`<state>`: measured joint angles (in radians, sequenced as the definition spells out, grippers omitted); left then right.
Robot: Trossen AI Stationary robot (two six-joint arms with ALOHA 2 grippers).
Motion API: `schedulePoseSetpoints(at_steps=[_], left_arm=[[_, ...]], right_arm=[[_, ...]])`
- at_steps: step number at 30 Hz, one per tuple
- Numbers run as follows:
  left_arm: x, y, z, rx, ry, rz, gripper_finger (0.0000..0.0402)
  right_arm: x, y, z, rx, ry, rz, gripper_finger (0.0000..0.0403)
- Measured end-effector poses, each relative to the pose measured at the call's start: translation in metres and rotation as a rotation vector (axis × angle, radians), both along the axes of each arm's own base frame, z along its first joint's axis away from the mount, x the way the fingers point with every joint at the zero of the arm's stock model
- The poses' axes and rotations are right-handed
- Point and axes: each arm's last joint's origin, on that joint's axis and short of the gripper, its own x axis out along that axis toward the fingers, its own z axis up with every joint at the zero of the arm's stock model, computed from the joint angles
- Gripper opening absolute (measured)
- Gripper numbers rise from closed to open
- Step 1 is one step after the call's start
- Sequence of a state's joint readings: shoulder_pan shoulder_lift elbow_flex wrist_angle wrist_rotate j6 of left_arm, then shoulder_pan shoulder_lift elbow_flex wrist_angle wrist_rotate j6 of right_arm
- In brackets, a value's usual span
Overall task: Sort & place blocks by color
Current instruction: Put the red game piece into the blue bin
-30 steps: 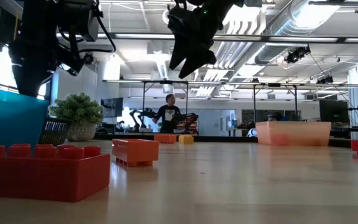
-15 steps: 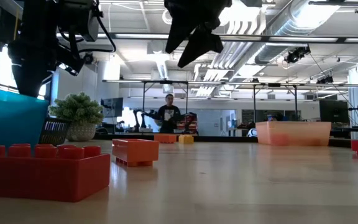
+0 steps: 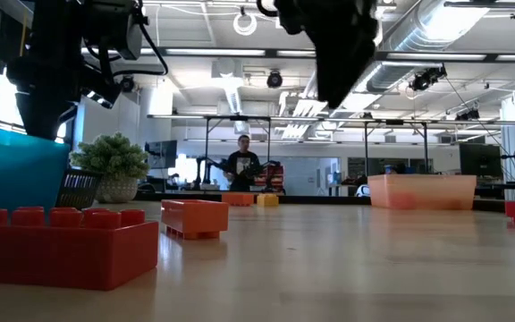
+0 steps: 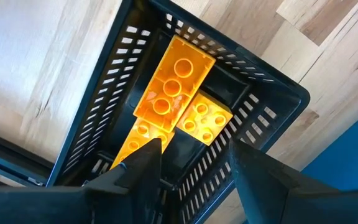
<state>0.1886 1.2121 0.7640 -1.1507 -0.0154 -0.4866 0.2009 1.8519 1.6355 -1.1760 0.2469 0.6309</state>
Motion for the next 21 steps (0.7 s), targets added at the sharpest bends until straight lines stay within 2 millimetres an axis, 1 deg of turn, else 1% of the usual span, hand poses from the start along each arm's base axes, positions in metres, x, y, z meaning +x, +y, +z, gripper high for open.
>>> schedulePoseSetpoints(at_steps=[3, 7, 11, 16, 18, 21], left_arm=[[0.0, 0.0, 0.0, 0.0, -0.001, 0.0, 0.0177], [0.0, 0.0, 0.0, 0.0, -0.001, 0.0, 0.0177], [0.0, 0.0, 0.0, 0.0, -0.001, 0.006, 0.0177], [0.0, 0.0, 0.0, -0.001, -0.002, 0.009, 0.0177], [0.0, 0.0, 0.0, -0.002, -0.002, 0.018, 0.0177], [0.0, 0.0, 0.0, -0.002, -0.003, 0.033, 0.0177]], right_arm=[[-0.008, 0.0, -0.003, -0.051, 0.073, -0.009, 0.0229], [-0.021, -0.002, -0.013, -0.096, 0.194, -0.033, 0.0229], [-0.035, -0.002, -0.037, -0.142, 0.317, -0.018, 0.0229], [-0.056, -0.004, -0.07, -0.132, 0.464, -0.031, 0.0229], [-0.064, -0.004, -0.08, -0.121, 0.515, -0.038, 0.0229], [-0.075, -0.004, -0.089, -0.099, 0.544, -0.06, 0.0229]])
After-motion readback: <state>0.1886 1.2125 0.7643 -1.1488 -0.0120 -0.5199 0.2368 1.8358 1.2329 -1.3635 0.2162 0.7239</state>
